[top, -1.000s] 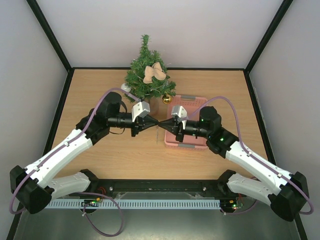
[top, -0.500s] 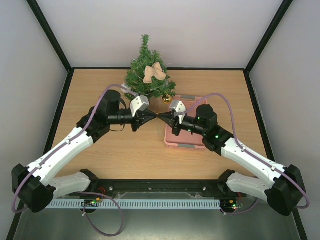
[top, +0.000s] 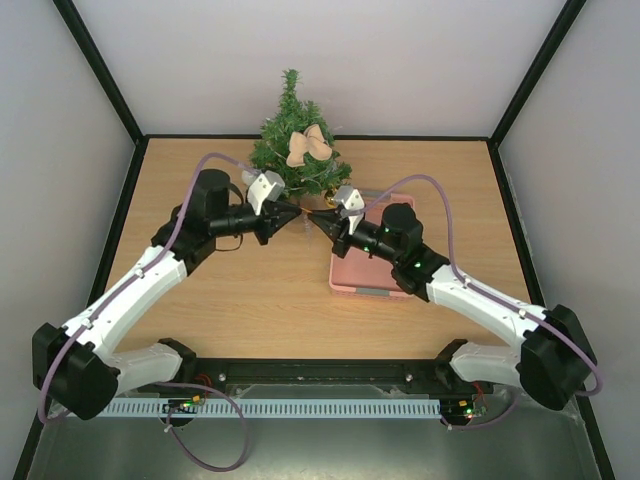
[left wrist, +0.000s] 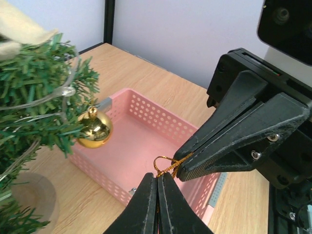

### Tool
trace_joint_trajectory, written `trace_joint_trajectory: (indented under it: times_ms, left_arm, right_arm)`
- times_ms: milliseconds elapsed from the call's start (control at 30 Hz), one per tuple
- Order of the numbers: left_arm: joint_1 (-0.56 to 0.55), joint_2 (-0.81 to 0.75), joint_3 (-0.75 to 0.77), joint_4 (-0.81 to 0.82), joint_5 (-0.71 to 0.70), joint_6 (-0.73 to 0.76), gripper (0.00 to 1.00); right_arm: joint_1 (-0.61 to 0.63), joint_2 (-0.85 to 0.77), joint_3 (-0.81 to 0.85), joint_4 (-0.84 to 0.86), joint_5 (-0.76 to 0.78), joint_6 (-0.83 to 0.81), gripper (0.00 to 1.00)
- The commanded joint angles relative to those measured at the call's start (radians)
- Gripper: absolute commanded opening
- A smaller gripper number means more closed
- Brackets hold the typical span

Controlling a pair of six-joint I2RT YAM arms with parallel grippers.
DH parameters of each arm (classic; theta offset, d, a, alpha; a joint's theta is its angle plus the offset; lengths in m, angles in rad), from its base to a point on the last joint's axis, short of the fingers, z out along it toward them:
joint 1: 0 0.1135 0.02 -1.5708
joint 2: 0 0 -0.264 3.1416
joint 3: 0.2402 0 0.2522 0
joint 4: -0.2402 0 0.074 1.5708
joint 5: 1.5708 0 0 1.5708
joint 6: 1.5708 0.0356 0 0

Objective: Decorate the small christmas tree
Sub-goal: Hang the decoration item on the Christmas tree.

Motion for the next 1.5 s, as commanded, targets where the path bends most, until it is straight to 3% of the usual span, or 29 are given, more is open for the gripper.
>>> trace_joint_trajectory:
  times_ms: [0,767,1300,1467]
  left_arm:
    - [0.044,0.017,-0.01,0.031,0.033,-0.015,0.02]
    - [0.082,0.158,-0.003,0.163,0.016,-0.09,0.02]
    - [0.082,0.096,-0.061,0.092,-0.003,-0.059,0.02]
    - [0.082,0.042,-0.064,-0.02,0.062,0.045,0.02]
  right_arm:
    - [0.005,0.051,0.025,0.148,0.034,0.052,0.02]
    - [0.006,0.127,-0.027,0.199,0.19,-0.015,0.02]
    - [0.009,0.079,-0.092,0.199,0.163,0.004,0.02]
    - [0.011,0.044,-0.063,0.035,0.03,-0.035,0.22]
